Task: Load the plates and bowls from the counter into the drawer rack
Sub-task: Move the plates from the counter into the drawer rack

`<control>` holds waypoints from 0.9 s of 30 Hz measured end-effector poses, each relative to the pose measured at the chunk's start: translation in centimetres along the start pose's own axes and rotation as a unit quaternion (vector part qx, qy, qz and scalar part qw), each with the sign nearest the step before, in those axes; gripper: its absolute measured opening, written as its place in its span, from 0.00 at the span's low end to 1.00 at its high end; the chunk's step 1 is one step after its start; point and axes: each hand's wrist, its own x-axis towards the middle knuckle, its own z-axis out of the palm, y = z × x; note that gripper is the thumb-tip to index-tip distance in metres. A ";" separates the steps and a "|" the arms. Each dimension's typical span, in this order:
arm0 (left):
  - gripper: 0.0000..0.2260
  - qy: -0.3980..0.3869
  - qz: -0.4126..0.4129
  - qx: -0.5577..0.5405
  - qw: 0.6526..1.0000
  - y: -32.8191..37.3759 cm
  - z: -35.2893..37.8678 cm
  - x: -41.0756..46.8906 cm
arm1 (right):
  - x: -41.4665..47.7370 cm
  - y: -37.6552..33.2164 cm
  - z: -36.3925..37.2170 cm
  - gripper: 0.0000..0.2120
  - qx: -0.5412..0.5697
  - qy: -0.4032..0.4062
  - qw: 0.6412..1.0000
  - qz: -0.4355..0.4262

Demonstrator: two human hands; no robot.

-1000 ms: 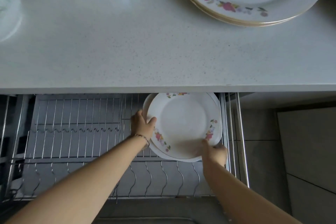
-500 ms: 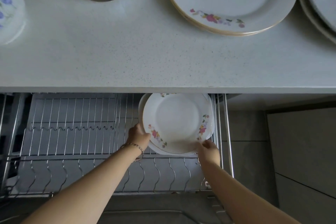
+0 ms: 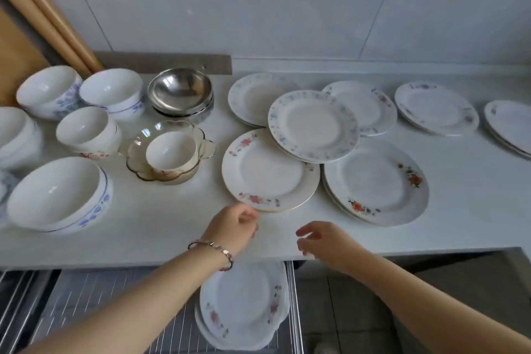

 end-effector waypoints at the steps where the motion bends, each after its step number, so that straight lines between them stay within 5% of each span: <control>1: 0.09 0.025 -0.002 -0.020 0.999 1.6 -0.2 0.7 | 0.1 -0.8 -1.8 0.14 0.002 0.025 1.000 -0.014; 5: 0.10 0.075 -0.061 -0.136 0.986 6.3 1.3 4.3 | 3.1 -2.2 -7.9 0.16 0.006 0.134 0.990 -0.049; 12: 0.26 0.126 -0.141 -0.240 0.952 11.0 5.7 13.8 | 13.3 -1.5 -16.8 0.26 0.009 0.228 0.973 0.011; 18: 0.16 0.188 -0.142 -0.323 0.917 11.8 6.8 18.2 | 18.8 0.2 -19.4 0.21 0.109 0.194 0.974 0.041; 27: 0.23 0.142 -0.152 -0.310 0.928 12.0 5.3 16.5 | 17.1 1.7 -19.9 0.14 0.154 0.189 0.970 -0.015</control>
